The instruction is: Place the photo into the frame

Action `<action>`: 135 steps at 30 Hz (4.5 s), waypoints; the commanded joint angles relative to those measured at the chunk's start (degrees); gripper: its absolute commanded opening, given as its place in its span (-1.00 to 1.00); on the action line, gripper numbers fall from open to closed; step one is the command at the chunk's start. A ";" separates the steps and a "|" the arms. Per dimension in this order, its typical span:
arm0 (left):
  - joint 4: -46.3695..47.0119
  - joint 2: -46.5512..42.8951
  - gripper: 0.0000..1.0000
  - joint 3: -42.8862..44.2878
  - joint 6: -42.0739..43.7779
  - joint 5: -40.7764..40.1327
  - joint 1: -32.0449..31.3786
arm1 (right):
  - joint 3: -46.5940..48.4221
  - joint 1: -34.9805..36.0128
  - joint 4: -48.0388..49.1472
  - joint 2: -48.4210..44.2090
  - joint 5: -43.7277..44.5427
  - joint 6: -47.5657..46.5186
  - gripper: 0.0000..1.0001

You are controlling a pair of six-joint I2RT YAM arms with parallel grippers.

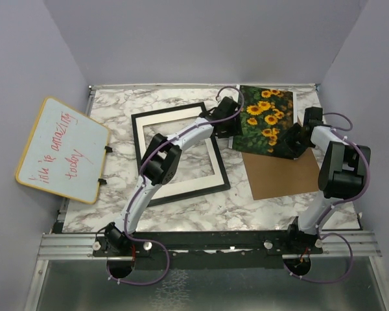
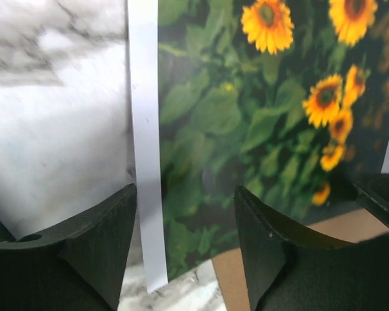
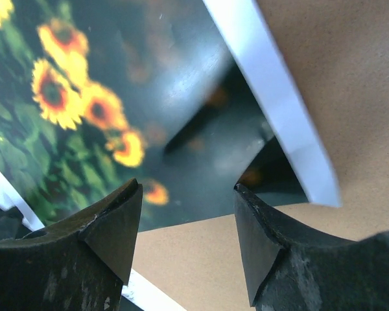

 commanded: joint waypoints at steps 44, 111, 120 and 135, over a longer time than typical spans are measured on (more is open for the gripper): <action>7.55 -2.01 -1.00 -11.63 -17.35 24.49 2.37 | -1.02 -0.46 1.61 3.51 -6.85 0.78 0.18; 8.18 -50.82 -1.00 -39.23 51.58 2.05 2.60 | 40.33 20.06 -1.80 8.21 -13.60 -22.01 0.71; 6.53 -49.27 -1.00 -33.18 46.11 15.16 13.27 | 21.00 20.06 14.00 -4.76 -18.61 -39.92 0.71; -1.94 -39.94 -1.00 -19.34 9.79 27.39 23.29 | -21.06 30.74 54.36 -26.63 -20.45 -49.77 0.69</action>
